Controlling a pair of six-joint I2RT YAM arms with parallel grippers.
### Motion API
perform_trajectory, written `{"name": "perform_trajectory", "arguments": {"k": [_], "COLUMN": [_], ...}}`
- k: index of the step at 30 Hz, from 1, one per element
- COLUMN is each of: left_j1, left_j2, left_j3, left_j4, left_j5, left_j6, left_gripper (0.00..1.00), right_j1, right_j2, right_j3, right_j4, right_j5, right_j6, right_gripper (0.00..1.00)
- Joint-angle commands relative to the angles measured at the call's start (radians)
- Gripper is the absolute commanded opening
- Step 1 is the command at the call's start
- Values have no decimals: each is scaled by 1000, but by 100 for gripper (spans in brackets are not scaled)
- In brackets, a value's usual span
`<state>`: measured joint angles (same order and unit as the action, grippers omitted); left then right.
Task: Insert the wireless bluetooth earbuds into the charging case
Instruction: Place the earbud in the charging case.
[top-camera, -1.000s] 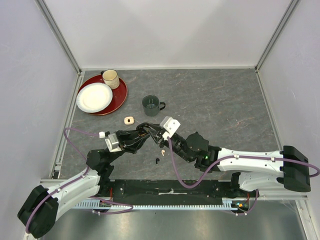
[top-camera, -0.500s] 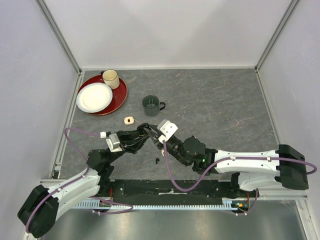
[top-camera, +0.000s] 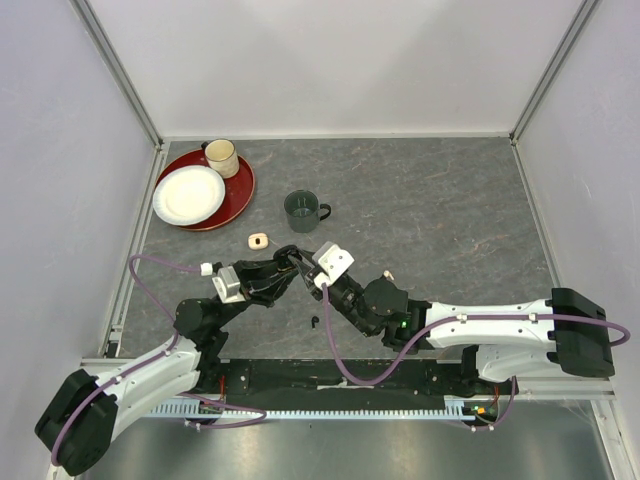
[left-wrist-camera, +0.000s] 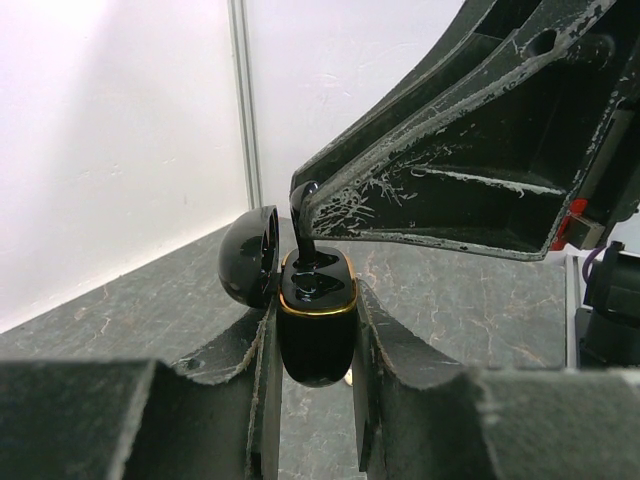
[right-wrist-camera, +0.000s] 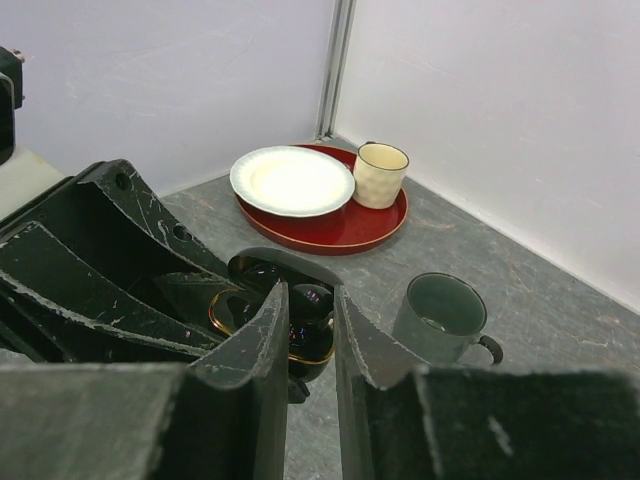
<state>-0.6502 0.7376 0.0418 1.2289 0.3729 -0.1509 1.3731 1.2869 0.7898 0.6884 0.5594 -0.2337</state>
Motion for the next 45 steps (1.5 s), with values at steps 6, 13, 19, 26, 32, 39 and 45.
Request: {"name": "perform_trajectory", "arguments": {"k": [6,13,19,26,32,39,45], "left_j1": [-2,-2,-2,0,-2,-2,-2], "left_j2": [-21,-18,-18,-27,-72,-106,-125], "left_j3": [-8,-8,-8,-8,-10,-17,-16], "left_j4": [270,268,259,231,173,135,129], "left_j5": [-63,-60,-57,-55,-63,-72,-71], "left_j6": [43,42,45,54,79,99,91], "left_gripper": [2,2,2,2,2,2,2], "right_j1": [17,18,18,18,0,-117,-276], "right_j2": [23,32,14,-84,-208,-278,-253], "right_j3": [5,31,54,66,89,167,195], "right_j4": [-69,-119,-142,-123,-159,-420,-601], "right_j5": [24,-3,4,54,150,110,-1], "right_j6": [-3,20,46,102,163,347,557], "right_gripper": [0,18,44,81,98,98,98]}}
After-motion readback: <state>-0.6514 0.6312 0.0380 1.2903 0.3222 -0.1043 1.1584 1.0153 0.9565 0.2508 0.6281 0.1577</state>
